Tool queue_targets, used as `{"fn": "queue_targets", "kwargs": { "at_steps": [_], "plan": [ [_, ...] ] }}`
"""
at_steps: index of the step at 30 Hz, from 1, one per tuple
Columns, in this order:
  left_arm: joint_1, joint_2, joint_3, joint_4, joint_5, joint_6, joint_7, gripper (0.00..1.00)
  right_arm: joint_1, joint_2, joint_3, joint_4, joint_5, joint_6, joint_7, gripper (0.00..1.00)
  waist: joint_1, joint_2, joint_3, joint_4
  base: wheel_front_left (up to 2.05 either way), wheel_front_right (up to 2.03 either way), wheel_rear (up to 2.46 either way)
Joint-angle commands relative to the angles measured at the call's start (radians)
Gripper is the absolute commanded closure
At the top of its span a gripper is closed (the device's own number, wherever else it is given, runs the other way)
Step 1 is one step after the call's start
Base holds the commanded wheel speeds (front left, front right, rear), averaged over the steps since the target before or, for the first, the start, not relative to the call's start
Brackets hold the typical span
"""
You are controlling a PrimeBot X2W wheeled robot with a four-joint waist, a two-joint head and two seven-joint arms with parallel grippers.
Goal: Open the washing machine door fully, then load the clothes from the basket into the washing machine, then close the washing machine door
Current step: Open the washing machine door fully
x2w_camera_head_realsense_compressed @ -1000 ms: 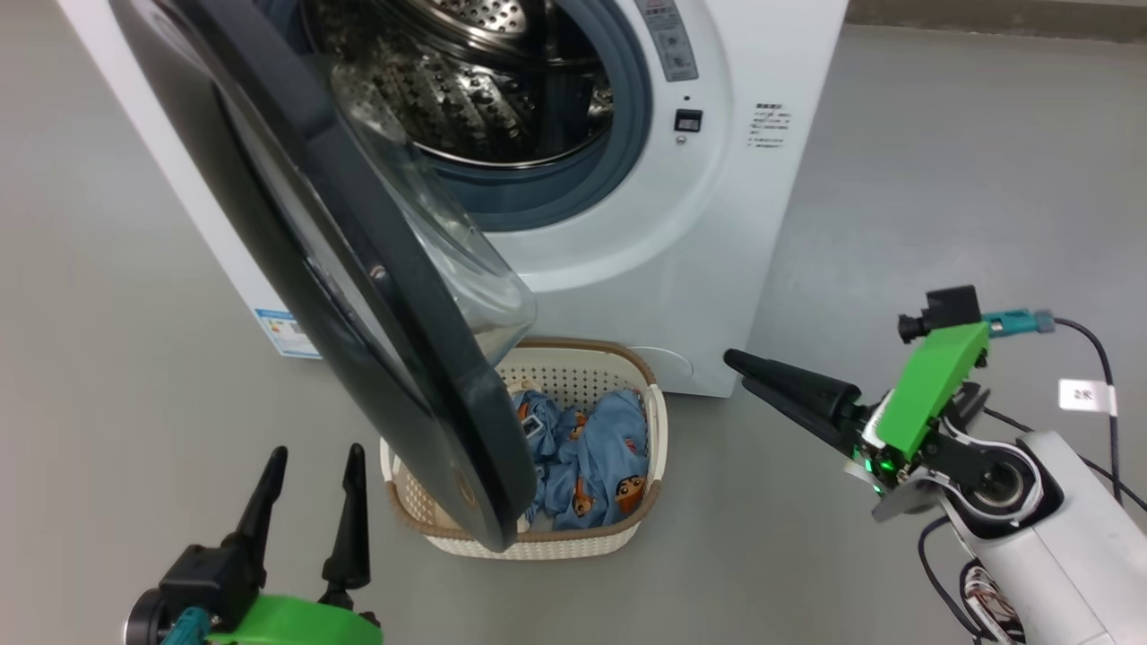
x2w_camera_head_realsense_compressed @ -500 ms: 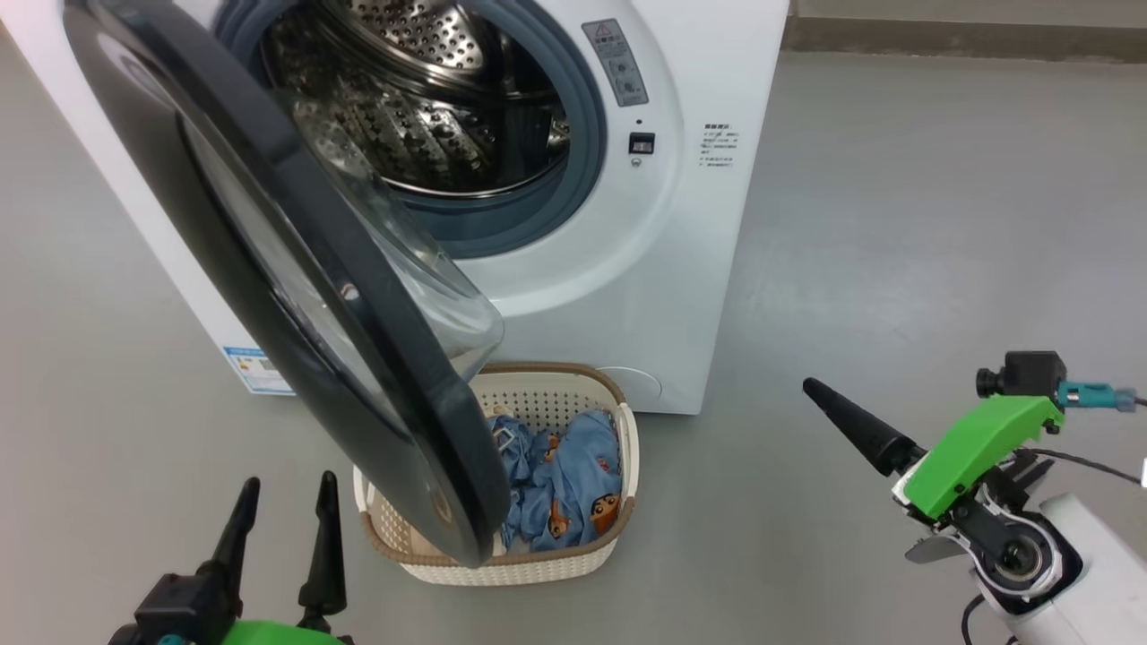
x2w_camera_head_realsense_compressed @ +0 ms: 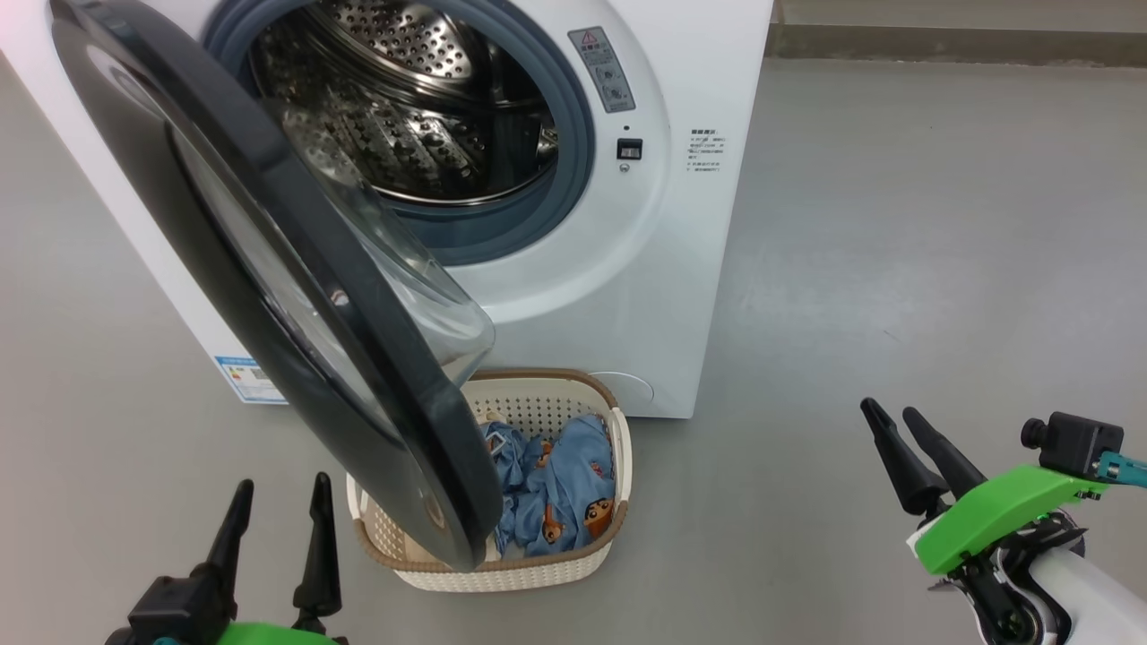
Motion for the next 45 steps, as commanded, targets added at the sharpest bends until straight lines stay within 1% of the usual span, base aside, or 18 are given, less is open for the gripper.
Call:
{"fn": "queue_targets", "kwargs": {
  "at_steps": [1,3,8,9,10,20,24,34,45],
  "plan": [
    [-0.002,0.017,0.036,-0.029,0.009,0.001,-0.006,0.00,0.000,-0.032,0.024,-0.001,-0.042,0.006,-0.025,0.00,0.0000,-0.0001,-0.001,-0.001,0.00,0.00,0.00],
    [-0.001,0.017,0.037,-0.030,0.009,0.001,-0.006,0.00,0.002,-0.031,0.016,0.014,-0.070,0.006,-0.030,0.00,0.0000,-0.0001,-0.001,-0.002,0.00,0.00,0.00],
    [0.000,0.016,0.041,-0.031,0.009,0.001,-0.006,0.00,0.042,0.000,-0.106,0.007,-0.217,0.006,-0.032,0.00,0.0000,-0.0001,-0.001,-0.004,0.00,0.00,0.00],
    [0.000,0.016,0.041,-0.031,0.009,0.001,-0.006,0.00,0.042,0.000,-0.106,0.007,-0.217,0.006,-0.032,0.00,0.0000,-0.0001,-0.001,-0.004,0.00,0.00,0.00],
    [0.000,0.016,0.041,-0.030,0.010,0.001,-0.006,0.00,0.055,0.008,-0.129,0.003,-0.250,0.006,-0.032,0.00,0.0000,-0.0001,-0.002,-0.004,0.00,0.00,0.00],
    [-0.004,0.016,0.046,-0.031,0.012,0.001,-0.006,0.00,0.169,0.098,-0.343,-0.081,-0.540,0.006,-0.032,0.00,0.0000,-0.0001,-0.002,-0.002,0.00,0.00,0.00],
    [-0.004,0.016,0.044,-0.032,0.013,0.001,-0.006,0.00,0.208,0.128,-0.396,-0.114,-0.629,0.006,-0.032,0.00,0.0000,-0.0001,0.000,-0.001,0.00,0.00,0.00],
    [-0.003,0.014,0.044,-0.032,0.014,0.001,-0.006,0.00,0.277,0.176,-0.473,-0.123,-0.734,0.006,-0.032,0.00,0.0000,-0.0001,-0.001,0.001,0.00,0.00,0.00],
    [-0.006,0.013,0.046,-0.031,0.013,0.001,-0.006,0.00,0.291,0.194,-0.495,-0.115,-0.753,0.006,-0.032,0.00,0.0000,-0.0001,-0.004,-0.001,0.00,0.00,0.00]
  ]
}}
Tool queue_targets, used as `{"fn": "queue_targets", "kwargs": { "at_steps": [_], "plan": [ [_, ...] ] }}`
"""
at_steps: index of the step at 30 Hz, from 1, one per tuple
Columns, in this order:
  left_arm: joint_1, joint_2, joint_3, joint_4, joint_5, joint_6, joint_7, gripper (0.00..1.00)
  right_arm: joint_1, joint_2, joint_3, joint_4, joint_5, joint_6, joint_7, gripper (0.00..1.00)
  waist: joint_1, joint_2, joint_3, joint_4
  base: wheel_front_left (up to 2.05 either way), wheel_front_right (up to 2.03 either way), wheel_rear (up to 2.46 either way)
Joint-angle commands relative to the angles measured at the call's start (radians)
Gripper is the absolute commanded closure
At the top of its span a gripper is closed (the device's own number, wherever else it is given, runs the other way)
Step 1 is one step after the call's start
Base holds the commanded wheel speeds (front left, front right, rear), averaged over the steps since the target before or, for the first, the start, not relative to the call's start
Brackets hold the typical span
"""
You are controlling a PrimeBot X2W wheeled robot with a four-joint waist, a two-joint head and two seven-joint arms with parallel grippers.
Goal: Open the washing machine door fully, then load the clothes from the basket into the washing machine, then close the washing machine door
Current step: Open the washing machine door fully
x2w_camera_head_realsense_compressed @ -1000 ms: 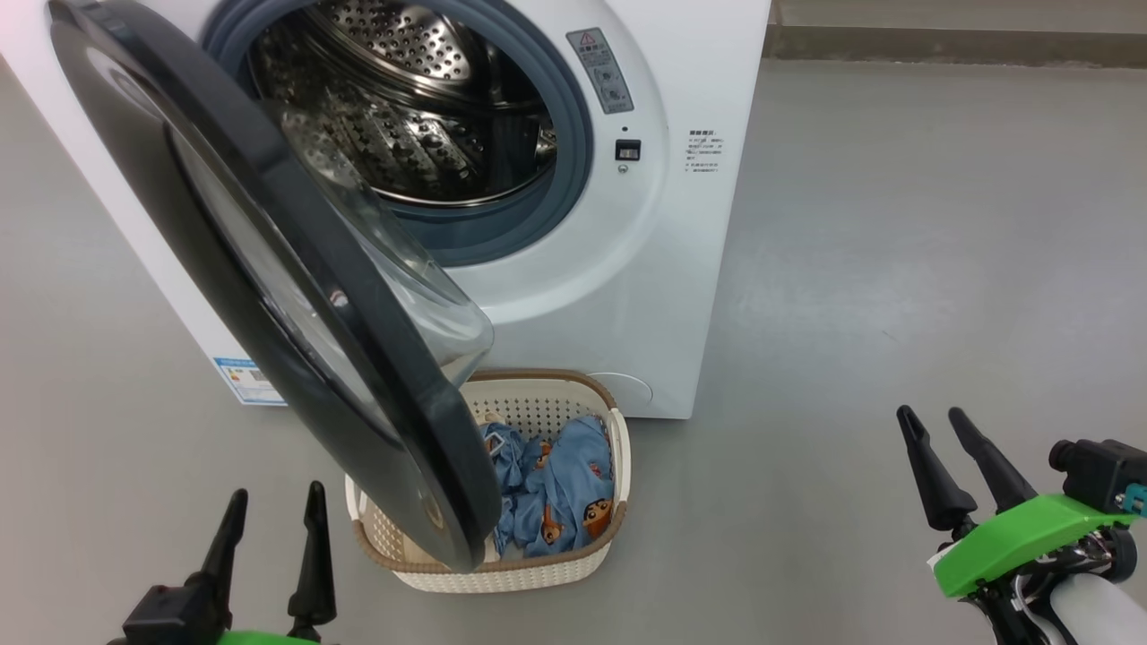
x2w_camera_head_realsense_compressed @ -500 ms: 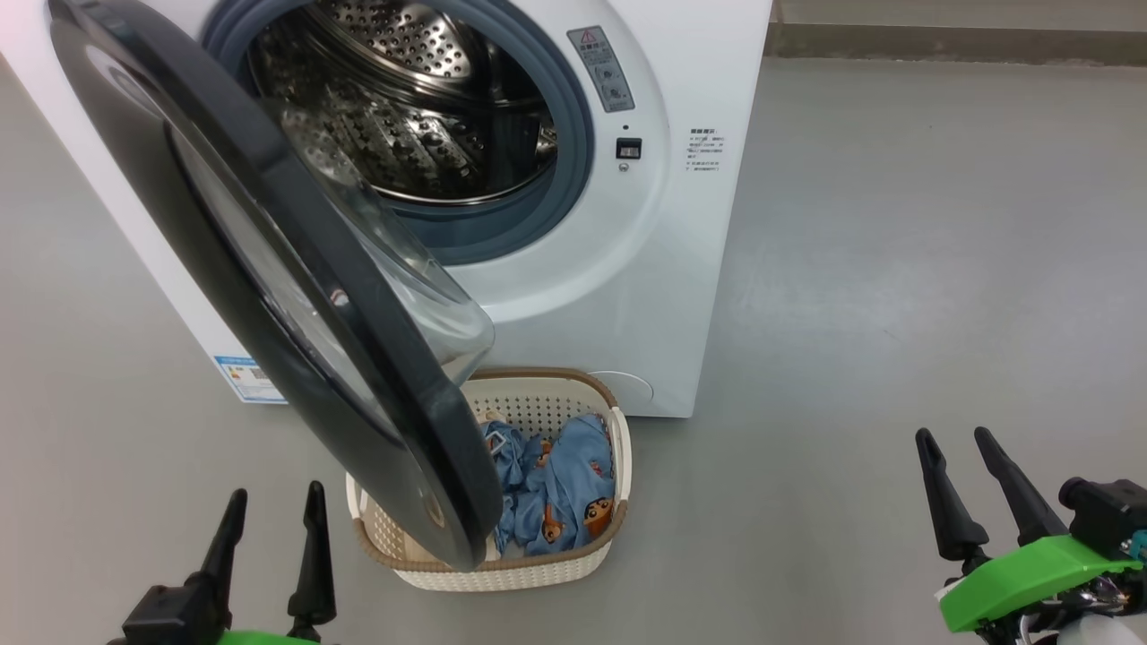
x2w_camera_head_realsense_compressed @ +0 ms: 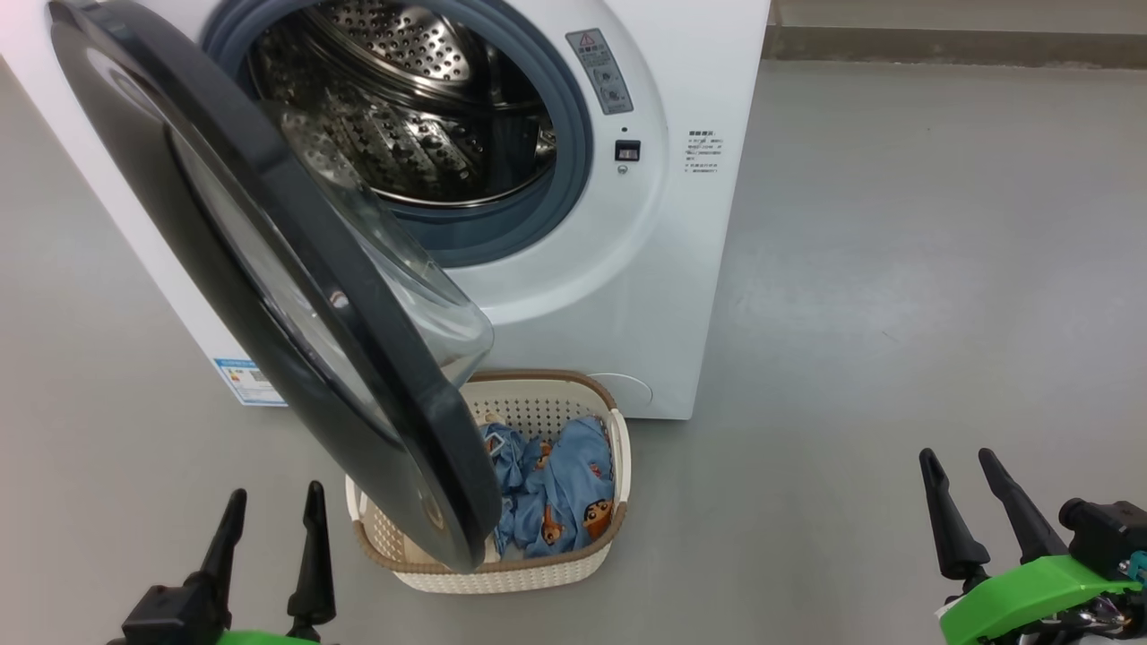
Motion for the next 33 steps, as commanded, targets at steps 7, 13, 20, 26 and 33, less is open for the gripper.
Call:
{"fn": "queue_targets", "kwargs": {
  "at_steps": [7,13,20,26,33],
  "plan": [
    [-0.032,0.013,0.030,-0.063,-0.021,0.001,-0.006,1.00,0.001,-0.013,0.004,-0.020,-0.015,0.005,-0.012,0.00,0.0000,0.0000,-0.008,0.006,0.00,0.00,0.00],
    [-0.048,0.012,0.039,-0.167,-0.057,0.001,-0.006,1.00,0.005,-0.012,0.002,-0.024,-0.019,0.005,-0.012,0.00,0.0000,0.0000,-0.017,0.012,0.00,0.00,0.00],
    [-0.063,0.008,-0.021,-0.379,-0.069,0.001,-0.006,1.00,0.007,-0.015,0.001,-0.028,-0.020,0.005,-0.012,0.00,0.0000,0.0000,-0.025,0.012,0.00,0.00,0.00],
    [-0.065,0.006,-0.164,-0.521,-0.069,0.009,0.047,1.00,0.004,-0.016,0.001,-0.034,-0.023,0.005,-0.012,0.00,0.0000,0.0000,-0.023,0.002,0.00,0.00,0.00],
    [-0.079,0.005,-0.348,-0.520,-0.118,0.031,0.108,1.00,-0.001,-0.012,0.006,-0.041,-0.028,0.005,-0.012,0.00,0.0000,0.0000,-0.013,-0.018,0.00,0.00,0.00]
  ]
}}
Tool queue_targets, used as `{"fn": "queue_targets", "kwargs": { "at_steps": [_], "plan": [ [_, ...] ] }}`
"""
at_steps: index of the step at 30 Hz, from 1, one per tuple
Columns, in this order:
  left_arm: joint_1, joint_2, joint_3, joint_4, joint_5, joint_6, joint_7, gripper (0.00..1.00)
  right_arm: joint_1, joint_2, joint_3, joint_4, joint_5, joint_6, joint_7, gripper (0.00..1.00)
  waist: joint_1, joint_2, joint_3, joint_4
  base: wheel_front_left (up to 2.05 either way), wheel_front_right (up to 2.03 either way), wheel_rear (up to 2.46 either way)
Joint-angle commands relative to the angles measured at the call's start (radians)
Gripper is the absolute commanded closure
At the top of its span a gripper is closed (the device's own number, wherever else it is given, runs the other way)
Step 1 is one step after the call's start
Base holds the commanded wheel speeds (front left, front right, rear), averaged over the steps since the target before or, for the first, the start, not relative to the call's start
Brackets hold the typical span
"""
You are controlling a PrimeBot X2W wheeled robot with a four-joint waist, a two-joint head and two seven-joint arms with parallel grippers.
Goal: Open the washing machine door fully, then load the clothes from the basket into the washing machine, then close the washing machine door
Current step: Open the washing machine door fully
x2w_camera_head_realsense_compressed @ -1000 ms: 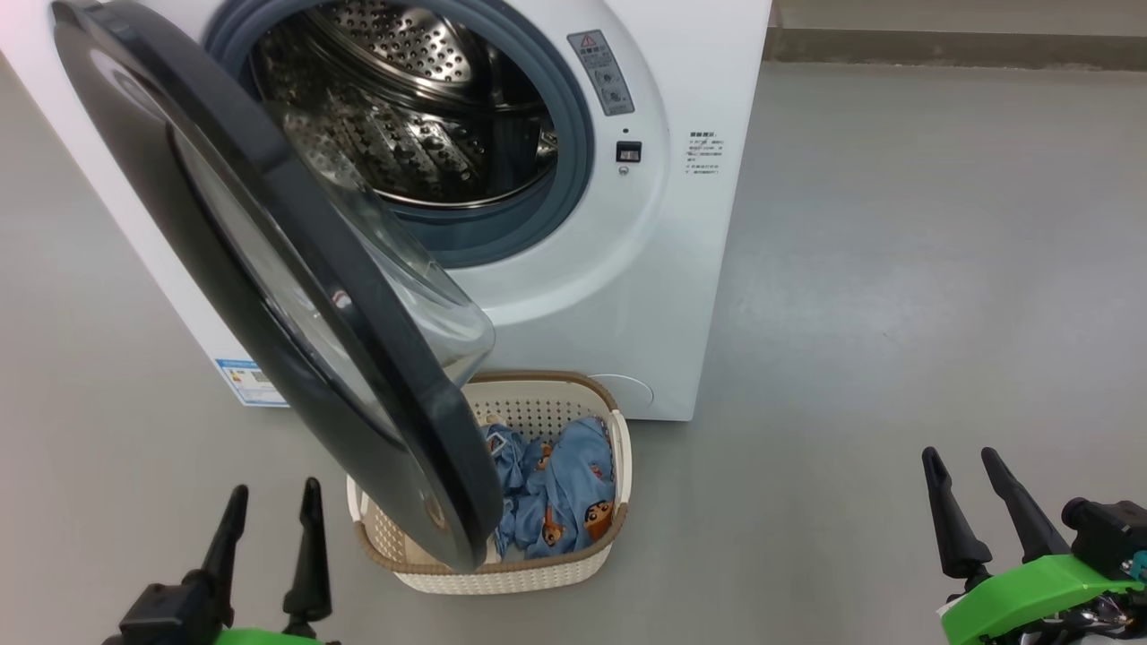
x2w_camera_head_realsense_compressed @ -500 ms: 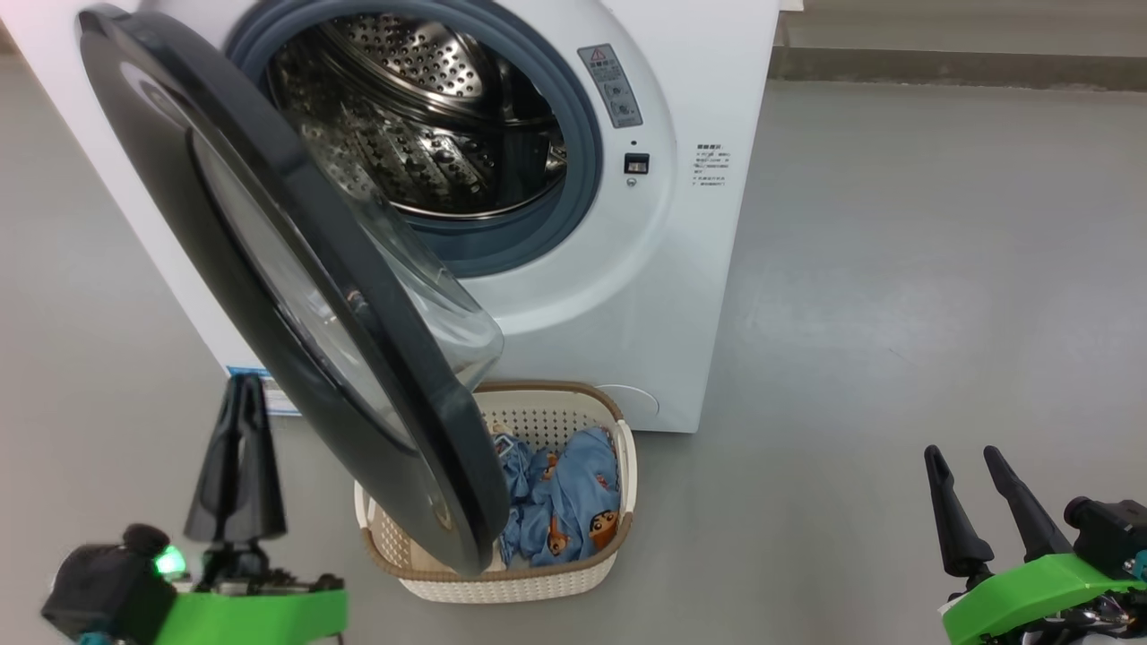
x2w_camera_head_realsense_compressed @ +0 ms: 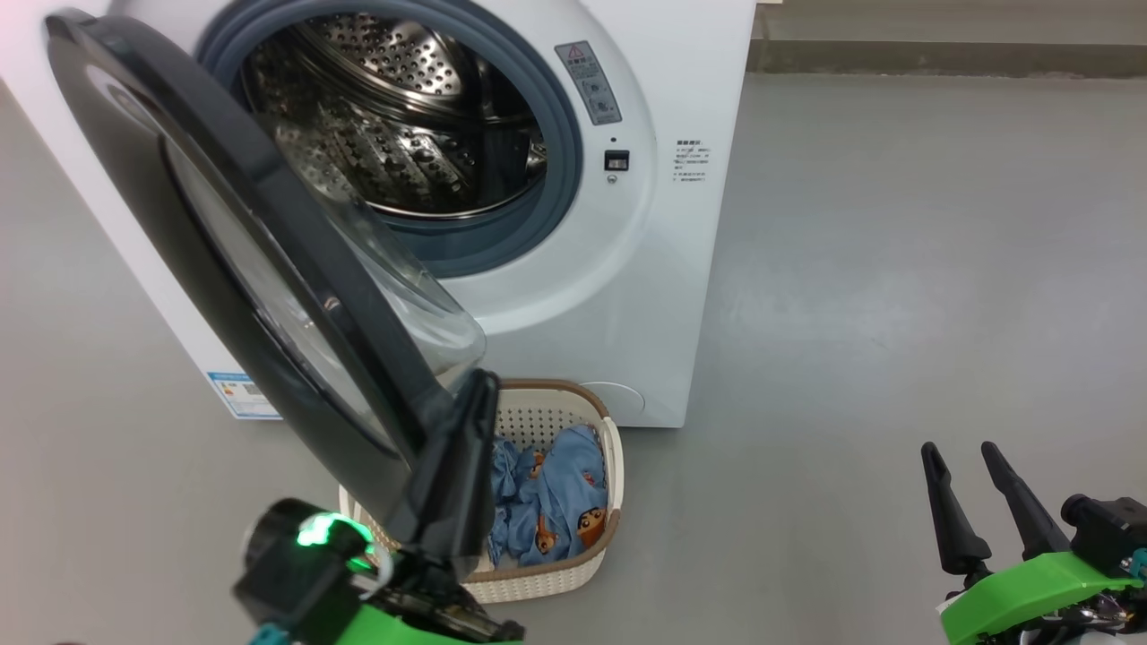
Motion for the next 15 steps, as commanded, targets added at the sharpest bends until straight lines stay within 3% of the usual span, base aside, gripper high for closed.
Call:
{"fn": "queue_targets", "kwargs": {
  "at_steps": [1,15],
  "plan": [
    [-0.053,0.005,0.007,0.003,-0.019,0.010,0.003,1.00,-0.002,-0.016,0.021,-0.025,-0.007,0.005,-0.012,0.00,0.0000,0.0000,0.004,-0.005,0.00,0.00,0.00],
    [-0.122,0.005,-0.072,0.319,-0.125,0.041,-0.048,1.00,-0.004,-0.014,0.017,-0.026,-0.010,0.005,-0.012,0.00,0.0000,0.0000,0.012,-0.013,0.00,0.00,0.00]
  ]
}}
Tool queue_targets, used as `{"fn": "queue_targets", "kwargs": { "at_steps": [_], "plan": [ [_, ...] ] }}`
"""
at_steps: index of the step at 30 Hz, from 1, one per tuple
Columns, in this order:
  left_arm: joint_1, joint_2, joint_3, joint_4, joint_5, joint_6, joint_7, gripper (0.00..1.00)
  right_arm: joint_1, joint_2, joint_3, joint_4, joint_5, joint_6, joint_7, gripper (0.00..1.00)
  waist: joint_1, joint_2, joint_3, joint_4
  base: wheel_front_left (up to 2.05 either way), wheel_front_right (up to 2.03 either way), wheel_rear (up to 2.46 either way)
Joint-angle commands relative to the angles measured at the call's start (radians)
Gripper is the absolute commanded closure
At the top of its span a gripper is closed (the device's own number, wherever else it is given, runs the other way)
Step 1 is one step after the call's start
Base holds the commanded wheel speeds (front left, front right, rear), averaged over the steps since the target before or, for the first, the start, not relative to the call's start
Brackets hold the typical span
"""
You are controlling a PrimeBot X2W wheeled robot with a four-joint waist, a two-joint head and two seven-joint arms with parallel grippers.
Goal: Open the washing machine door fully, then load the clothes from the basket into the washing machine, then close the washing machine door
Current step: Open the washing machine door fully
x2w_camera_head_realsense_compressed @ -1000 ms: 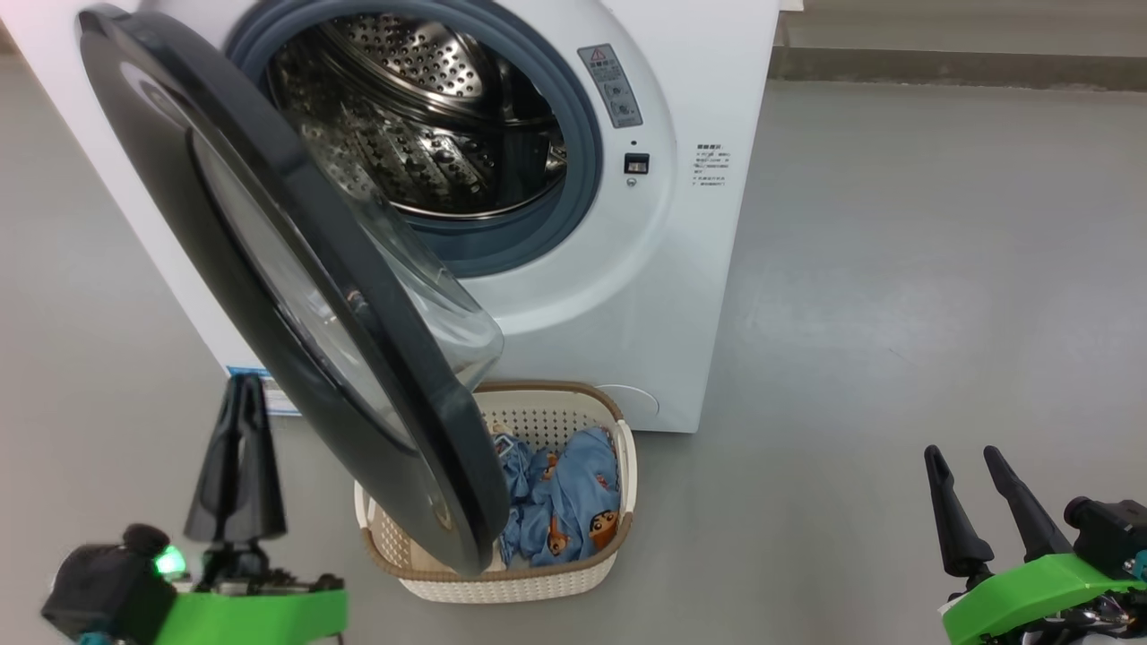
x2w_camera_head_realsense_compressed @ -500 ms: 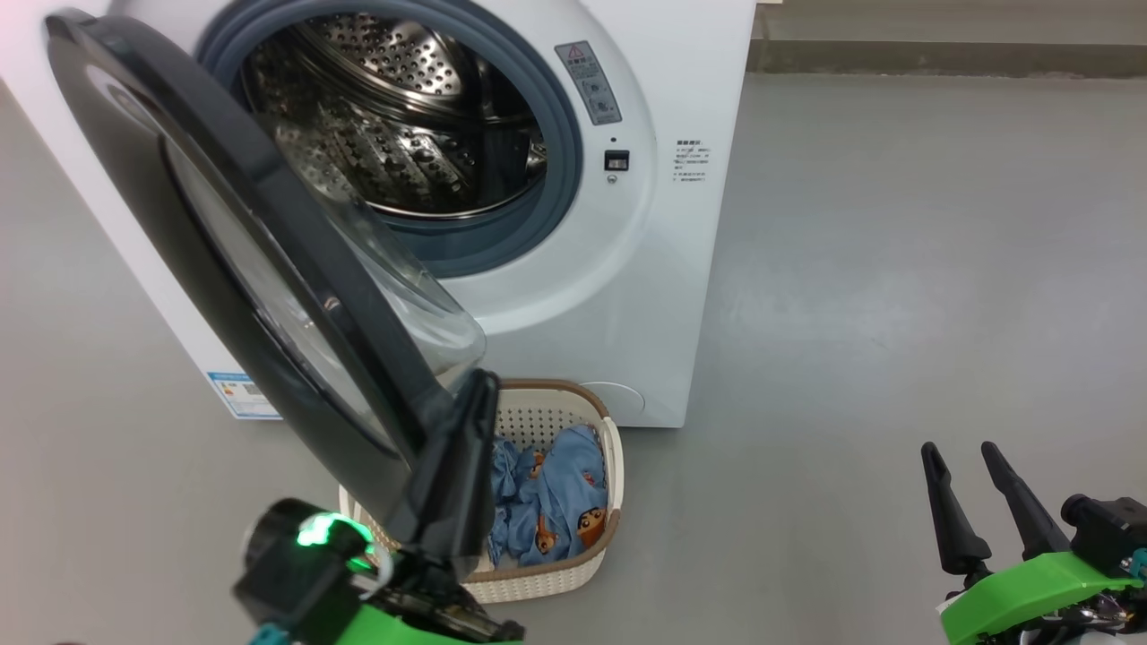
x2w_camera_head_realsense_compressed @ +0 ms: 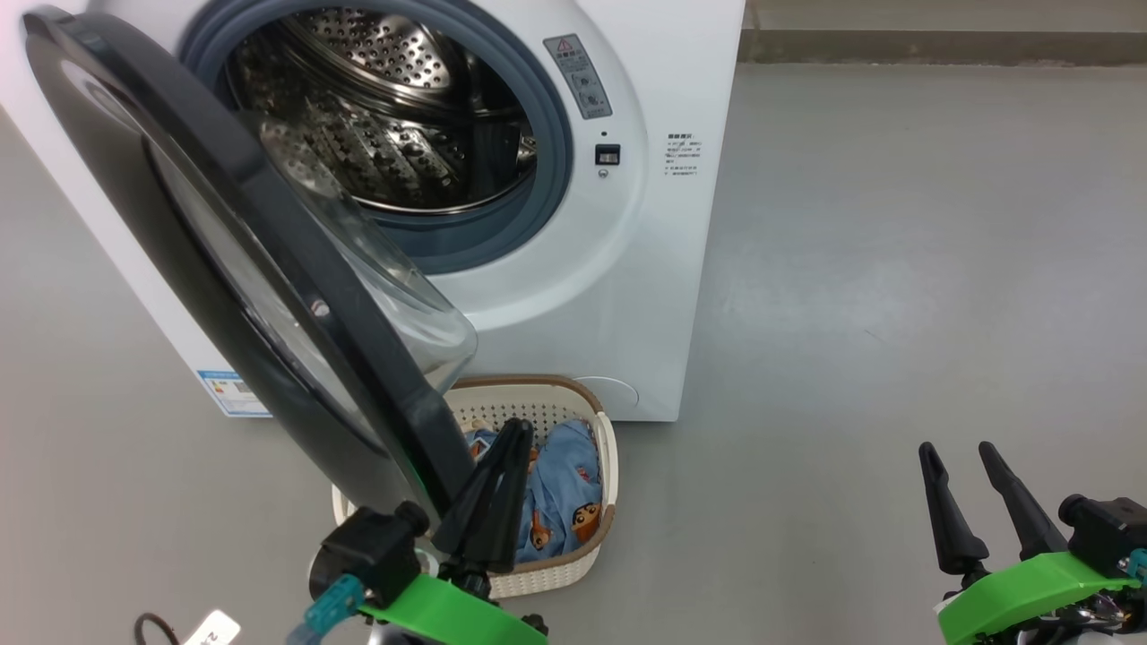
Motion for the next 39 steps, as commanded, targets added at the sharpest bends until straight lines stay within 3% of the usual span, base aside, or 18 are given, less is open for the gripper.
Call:
{"fn": "queue_targets", "kwargs": {
  "at_steps": [1,17,39],
  "plan": [
    [-0.046,0.005,0.024,-0.009,-0.010,0.004,-0.015,1.00,-0.004,-0.020,0.019,-0.025,-0.006,0.005,-0.012,0.00,0.0000,-0.0001,0.000,0.000,0.00,0.00,0.00],
    [-0.134,0.005,0.040,0.220,-0.067,0.015,-0.069,1.00,-0.010,-0.024,0.022,-0.028,-0.004,0.005,-0.012,0.00,0.0000,-0.0001,0.009,0.011,0.00,0.00,0.00],
    [-0.092,0.005,0.096,0.208,-0.052,0.014,-0.073,1.00,-0.016,-0.032,0.021,-0.033,-0.003,0.005,-0.012,0.00,0.0000,-0.0001,0.006,0.076,0.00,0.00,0.00]
  ]
}}
